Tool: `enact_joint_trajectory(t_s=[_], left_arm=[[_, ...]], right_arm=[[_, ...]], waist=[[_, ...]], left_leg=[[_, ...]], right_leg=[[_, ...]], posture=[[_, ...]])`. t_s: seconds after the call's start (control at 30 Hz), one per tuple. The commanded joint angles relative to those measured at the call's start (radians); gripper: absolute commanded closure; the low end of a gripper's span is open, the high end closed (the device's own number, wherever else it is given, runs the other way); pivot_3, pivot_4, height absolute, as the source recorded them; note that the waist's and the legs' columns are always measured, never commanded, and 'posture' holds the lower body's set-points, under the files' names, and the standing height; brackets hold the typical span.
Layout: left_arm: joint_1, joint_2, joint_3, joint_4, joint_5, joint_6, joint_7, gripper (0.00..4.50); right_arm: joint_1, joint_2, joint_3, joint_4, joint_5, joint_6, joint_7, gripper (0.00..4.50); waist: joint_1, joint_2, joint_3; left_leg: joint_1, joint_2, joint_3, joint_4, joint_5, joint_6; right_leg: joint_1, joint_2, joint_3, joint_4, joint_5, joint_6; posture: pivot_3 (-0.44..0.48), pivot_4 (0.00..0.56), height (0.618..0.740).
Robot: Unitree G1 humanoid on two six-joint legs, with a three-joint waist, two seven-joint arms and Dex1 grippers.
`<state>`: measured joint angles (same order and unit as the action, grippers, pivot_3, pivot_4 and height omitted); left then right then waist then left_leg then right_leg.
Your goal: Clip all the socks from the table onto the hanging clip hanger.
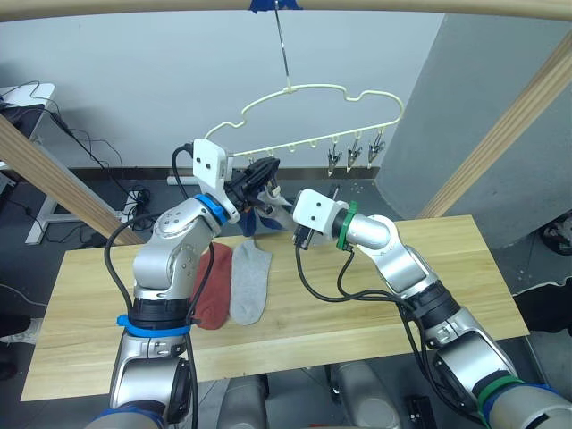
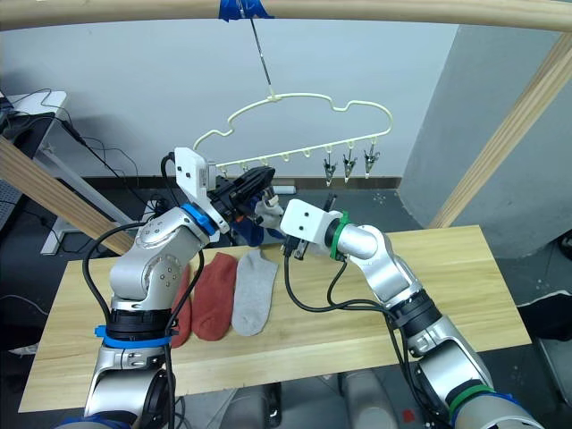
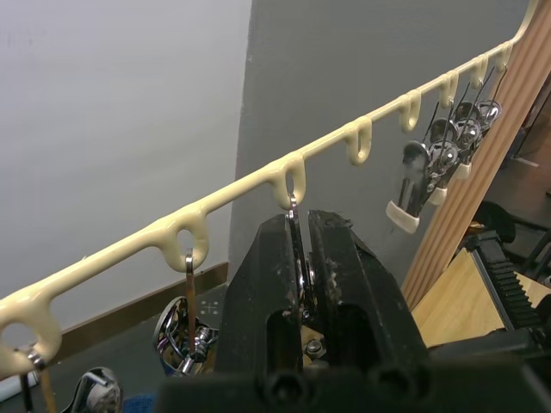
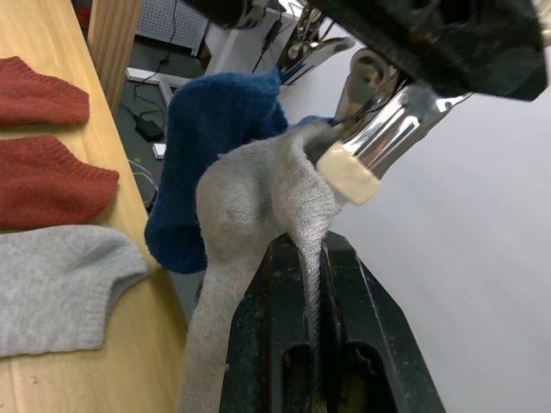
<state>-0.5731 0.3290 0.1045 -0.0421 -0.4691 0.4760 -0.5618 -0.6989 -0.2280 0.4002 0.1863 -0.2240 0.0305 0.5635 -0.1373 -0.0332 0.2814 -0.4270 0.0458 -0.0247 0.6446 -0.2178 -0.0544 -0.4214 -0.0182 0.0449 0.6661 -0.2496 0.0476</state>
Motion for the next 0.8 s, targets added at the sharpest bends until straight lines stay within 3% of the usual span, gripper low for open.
enact_joint_trajectory(t_s=[0.03,0.33,0.6,0.8], left_arm=[[0.009,0.006,-0.002,-0.043,-0.011,0.001,-0.011,4.50],[0.021,0.002,0.015,-0.046,-0.027,0.017,0.002,4.50],[0.048,0.020,0.034,-0.079,-0.072,0.082,-0.006,2.10],[0.095,0.068,0.051,-0.132,-0.117,0.137,-0.031,2.10]], right_arm=[[-0.020,0.010,-0.031,-0.036,0.010,-0.019,-0.011,4.49],[-0.027,0.037,-0.046,-0.041,0.017,-0.009,-0.016,4.49],[-0.021,0.052,-0.048,-0.042,0.017,-0.004,-0.020,4.50],[-0.021,0.060,-0.050,-0.036,0.023,0.000,-0.021,4.50]], waist=[[0.000,0.000,0.000],[0.000,0.000,0.000],[0.000,0.000,0.000],[-0.001,0.000,0.000]], left_leg=[[0.000,0.000,0.000,0.000,0.000,0.000],[0.000,0.000,0.000,0.000,0.000,0.000],[0.000,0.000,0.000,0.000,0.000,0.000],[0.000,0.000,0.000,0.000,0.000,0.000]], right_leg=[[0.000,0.000,0.000,0.000,0.000,0.000],[0.000,0.000,0.000,0.000,0.000,0.000],[0.000,0.000,0.000,0.001,0.000,0.000],[0.000,0.000,0.000,0.001,0.000,0.000]], posture=[[-0.201,0.261,0.740],[-0.201,0.259,0.740],[-0.201,0.257,0.740],[-0.198,0.255,0.740]])
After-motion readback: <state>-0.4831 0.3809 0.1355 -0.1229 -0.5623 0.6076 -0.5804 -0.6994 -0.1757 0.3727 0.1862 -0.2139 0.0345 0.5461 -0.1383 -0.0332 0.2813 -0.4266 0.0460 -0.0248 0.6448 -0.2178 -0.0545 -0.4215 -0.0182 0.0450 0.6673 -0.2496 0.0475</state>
